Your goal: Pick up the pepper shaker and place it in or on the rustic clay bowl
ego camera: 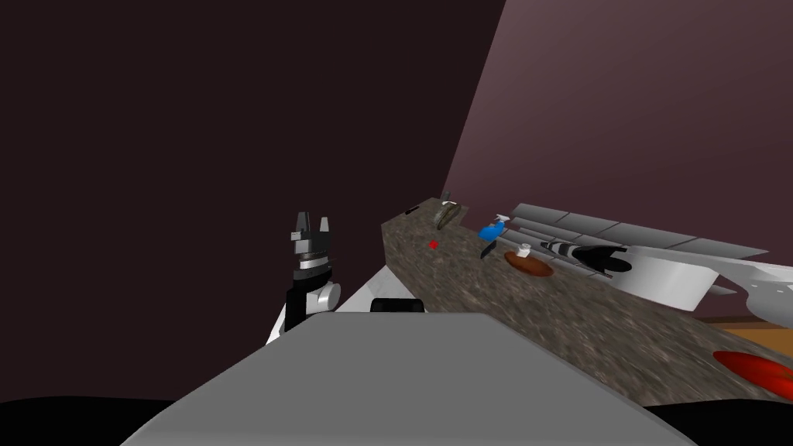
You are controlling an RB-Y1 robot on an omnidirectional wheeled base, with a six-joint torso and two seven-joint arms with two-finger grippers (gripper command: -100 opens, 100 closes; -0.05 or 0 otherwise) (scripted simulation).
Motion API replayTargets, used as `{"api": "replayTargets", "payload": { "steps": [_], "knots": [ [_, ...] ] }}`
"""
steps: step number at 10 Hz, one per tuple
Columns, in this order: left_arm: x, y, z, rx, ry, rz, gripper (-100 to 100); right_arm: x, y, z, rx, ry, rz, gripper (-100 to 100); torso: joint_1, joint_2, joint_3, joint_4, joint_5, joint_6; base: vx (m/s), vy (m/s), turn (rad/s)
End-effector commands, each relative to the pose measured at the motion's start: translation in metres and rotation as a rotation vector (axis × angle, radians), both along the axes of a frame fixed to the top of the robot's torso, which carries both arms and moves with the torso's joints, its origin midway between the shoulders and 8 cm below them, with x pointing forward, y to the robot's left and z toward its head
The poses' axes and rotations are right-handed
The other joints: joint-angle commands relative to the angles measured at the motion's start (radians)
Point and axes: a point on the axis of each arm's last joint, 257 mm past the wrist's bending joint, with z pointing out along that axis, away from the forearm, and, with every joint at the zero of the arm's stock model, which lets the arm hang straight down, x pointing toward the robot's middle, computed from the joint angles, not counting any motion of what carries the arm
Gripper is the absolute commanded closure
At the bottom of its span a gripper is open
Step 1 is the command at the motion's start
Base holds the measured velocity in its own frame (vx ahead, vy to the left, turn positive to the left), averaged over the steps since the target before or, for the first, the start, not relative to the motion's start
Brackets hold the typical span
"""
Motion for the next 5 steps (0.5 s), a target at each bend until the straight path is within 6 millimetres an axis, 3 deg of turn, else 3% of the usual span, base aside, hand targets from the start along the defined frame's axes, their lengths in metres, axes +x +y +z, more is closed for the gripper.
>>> {"api": "replayTargets", "payload": {
  "steps": [1, 3, 4, 5],
  "knots": [
    [0.0, 0.0, 0.0, 0.0, 0.0, 0.0, 0, 0.0078, 0.0015, 0.0113, -0.002, 0.0, 0.008, -100, 0.0, 0.0, 0.0, 0.0, 0.0, 0.0, -0.011, 0.017, -0.042],
    [0.0, 0.0, 0.0, 0.0, 0.0, 0.0, 0, 0.0097, 0.0025, 0.0128, -0.003, 0.0, 0.01, -100, 0.0, 0.0, 0.0, 0.0, 0.0, 0.0, -0.007, 0.01, -0.016],
    [0.0, 0.0, 0.0, 0.0, 0.0, 0.0, 0, 0.0102, 0.0027, 0.0134, -0.003, 0.0, 0.011, 0, -0.001, 0.0, 0.0, 0.0, 0.0, 0.0, 0.0, 0.0, 0.0],
    [0.0, 0.0, 0.0, 0.0, 0.0, 0.0, 0, 0.0102, 0.0027, 0.0133, -0.003, 0.0, 0.01, 0, -0.001, -0.001, 0.0, 0.0, -0.001, 0.0, 0.0, 0.0, 0.0]
  ]
}}
